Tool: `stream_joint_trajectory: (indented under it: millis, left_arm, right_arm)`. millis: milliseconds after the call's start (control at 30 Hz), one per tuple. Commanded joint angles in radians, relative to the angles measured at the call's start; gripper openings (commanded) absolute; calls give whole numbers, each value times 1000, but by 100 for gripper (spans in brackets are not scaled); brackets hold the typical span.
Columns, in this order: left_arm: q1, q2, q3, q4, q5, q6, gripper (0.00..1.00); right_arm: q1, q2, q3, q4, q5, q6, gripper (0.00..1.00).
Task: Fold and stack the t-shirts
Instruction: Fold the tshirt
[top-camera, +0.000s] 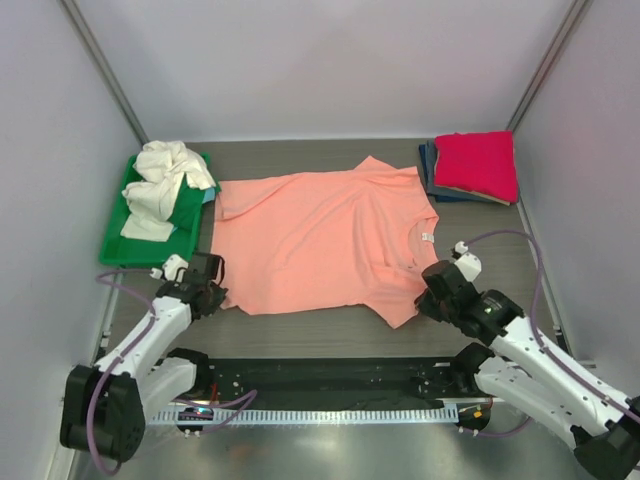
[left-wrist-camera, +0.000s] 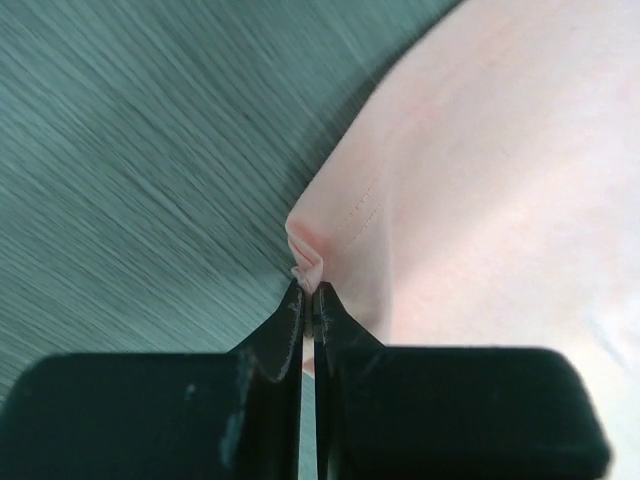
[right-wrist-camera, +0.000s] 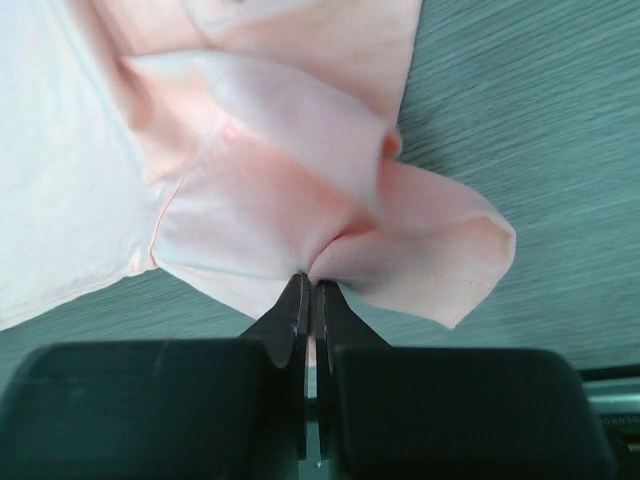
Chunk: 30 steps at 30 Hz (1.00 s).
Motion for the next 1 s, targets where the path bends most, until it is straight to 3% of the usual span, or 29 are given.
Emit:
stream_joint_trajectory:
  millis: [0,300,533,733,833,967]
  left_arm:
    - [1,-102,15,-36,85,12,0]
    - [1,-415,157,-341,90,-14,0]
    - [1,-486,306,-505,76,-10,0]
    - [1,-470,294,-468,95,28,0]
    - [1,-369,308,-397,107,77,0]
    - [4,-195,363,-314,98,145,0]
  right_arm:
    - [-4,-82,98,-142,61,38,1]
    - [-2,-225,219,-340,31,83,1]
    - [-4,-239,310,-392,-21,55,1]
    - [-4,-133,342,-332,-57,-15,1]
    - [-4,-49,339,-180,-107,-78,1]
    - [-16,179,438,-55,-48,-170,1]
